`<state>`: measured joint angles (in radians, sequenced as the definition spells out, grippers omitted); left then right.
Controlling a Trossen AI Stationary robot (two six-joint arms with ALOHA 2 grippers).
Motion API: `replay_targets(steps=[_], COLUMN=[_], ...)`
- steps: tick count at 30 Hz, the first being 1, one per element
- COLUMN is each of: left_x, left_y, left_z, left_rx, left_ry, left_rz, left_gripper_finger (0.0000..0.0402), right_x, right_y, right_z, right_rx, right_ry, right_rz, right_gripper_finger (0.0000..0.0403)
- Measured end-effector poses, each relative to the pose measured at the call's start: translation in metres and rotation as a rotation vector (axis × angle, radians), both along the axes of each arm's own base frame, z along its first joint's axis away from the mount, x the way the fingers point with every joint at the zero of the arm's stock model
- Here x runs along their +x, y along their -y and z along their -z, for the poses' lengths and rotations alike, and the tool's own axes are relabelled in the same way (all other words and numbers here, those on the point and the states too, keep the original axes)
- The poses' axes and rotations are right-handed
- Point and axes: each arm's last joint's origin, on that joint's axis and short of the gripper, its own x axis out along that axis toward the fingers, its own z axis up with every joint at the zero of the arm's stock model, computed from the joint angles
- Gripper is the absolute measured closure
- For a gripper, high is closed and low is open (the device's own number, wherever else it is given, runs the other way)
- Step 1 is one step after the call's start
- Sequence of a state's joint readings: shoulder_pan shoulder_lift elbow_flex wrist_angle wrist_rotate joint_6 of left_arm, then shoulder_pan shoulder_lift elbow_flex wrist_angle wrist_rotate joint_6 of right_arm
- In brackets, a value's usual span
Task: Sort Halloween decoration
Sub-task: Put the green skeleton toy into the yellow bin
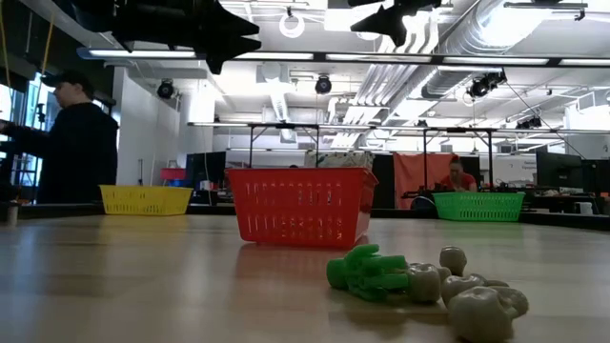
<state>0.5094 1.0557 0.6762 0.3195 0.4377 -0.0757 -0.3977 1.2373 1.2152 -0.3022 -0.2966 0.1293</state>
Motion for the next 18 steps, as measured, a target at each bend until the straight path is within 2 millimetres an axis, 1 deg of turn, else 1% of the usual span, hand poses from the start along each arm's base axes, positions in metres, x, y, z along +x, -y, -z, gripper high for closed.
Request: replay_targets(steps=[9, 14, 16, 18], left_x=[0.0, 0.0, 0.0, 0.0], left_y=[0.0, 0.0, 0.0, 0.0], left_z=[0.0, -0.001, -0.003, -0.006], left_rx=[-0.016, -0.013, -0.012, -0.029], left_ry=[0.001, 0.008, 0.029, 0.059], left_rz=[-0.004, -0.004, -0.004, -0.005], left_gripper_finger=[0.0241, 0.0241, 0.0241, 0.0241], right_x=[-0.001, 0.0, 0.004, 0.014], right_y=[0.0, 0.0, 0.002, 0.006], right_z=[0.003, 0.003, 0.008, 0.018], right_rx=[-0.044, -0.027, 0.009, 0.067], right_ry=[-0.031, -0.035, -0.047, -0.08], right_rz=[-0.019, -0.013, 0.006, 0.036], right_gripper_finger=[0.0163, 0.0163, 0.0163, 0.0163])
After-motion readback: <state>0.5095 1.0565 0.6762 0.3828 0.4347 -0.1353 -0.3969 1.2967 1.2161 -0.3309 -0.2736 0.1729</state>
